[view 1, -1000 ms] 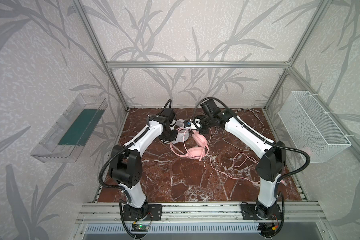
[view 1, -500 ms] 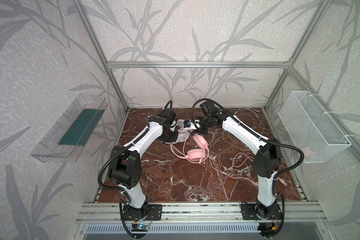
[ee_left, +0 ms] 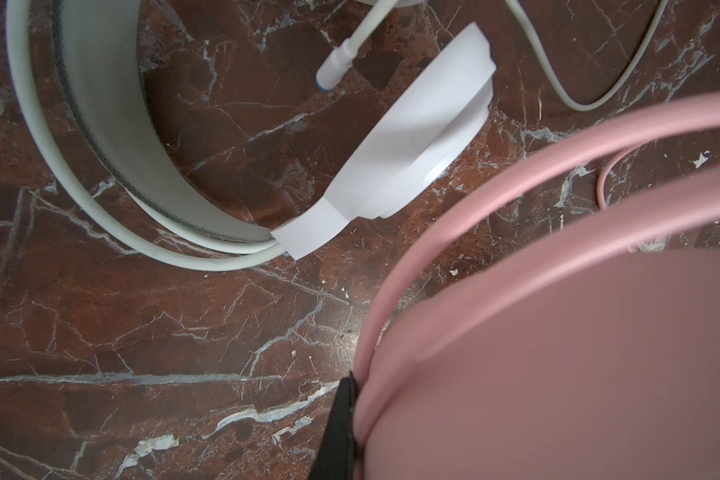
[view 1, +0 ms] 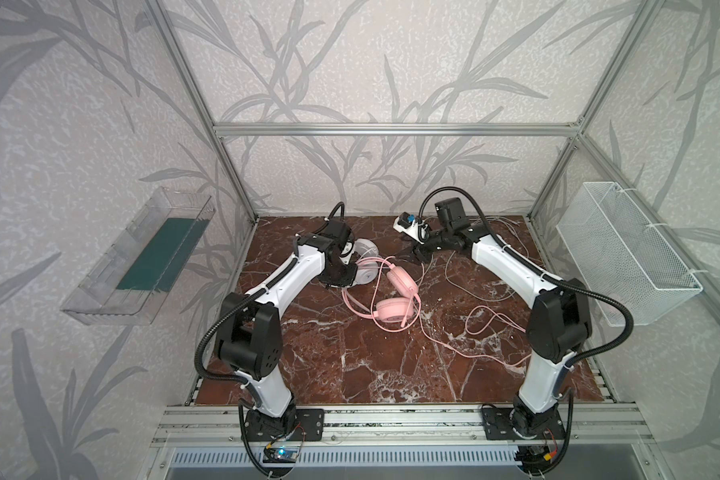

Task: Wrap the headphones

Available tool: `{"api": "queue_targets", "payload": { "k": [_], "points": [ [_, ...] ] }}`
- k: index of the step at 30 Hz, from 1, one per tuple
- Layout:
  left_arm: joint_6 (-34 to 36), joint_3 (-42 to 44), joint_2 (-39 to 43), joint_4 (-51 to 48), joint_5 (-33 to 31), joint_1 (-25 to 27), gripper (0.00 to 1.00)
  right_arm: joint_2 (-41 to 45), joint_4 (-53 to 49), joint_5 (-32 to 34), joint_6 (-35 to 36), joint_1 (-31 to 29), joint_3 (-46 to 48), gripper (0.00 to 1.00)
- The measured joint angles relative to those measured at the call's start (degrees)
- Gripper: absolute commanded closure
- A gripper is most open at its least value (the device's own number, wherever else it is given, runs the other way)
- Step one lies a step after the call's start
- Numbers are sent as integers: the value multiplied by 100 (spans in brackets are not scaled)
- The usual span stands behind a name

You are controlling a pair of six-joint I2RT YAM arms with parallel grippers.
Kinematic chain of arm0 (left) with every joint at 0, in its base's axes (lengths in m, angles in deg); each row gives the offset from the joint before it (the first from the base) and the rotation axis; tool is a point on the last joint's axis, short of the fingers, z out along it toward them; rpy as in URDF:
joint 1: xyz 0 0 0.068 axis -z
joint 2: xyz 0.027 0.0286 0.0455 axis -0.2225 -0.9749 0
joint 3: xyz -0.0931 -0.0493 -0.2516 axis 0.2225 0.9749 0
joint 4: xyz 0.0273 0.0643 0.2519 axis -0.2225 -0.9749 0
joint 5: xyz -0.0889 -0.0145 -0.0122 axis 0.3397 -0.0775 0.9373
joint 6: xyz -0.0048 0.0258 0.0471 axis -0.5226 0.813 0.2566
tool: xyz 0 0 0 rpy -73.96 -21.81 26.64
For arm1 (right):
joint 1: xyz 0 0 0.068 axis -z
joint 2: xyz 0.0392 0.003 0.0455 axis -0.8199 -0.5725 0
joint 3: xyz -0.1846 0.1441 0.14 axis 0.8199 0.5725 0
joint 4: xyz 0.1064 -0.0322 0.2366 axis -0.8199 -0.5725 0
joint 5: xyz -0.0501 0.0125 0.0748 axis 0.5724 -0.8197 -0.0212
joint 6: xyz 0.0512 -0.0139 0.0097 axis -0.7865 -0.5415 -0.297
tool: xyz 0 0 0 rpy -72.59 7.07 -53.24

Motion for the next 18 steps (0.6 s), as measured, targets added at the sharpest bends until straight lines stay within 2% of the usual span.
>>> {"api": "queue_targets", "payload": {
  "k": [6, 12, 18],
  "points": [
    [-81, 109, 98, 72, 175, -81, 100, 610, 929, 177, -1663, 568, 992, 24],
    [-308, 251, 284, 304, 498, -271, 100, 1322, 1207, 610, -2693, 553, 2391, 25],
    [-522, 577, 487, 494, 872, -455, 100, 1668, 1357, 824, -3558, 452, 3541, 25]
  ]
}}
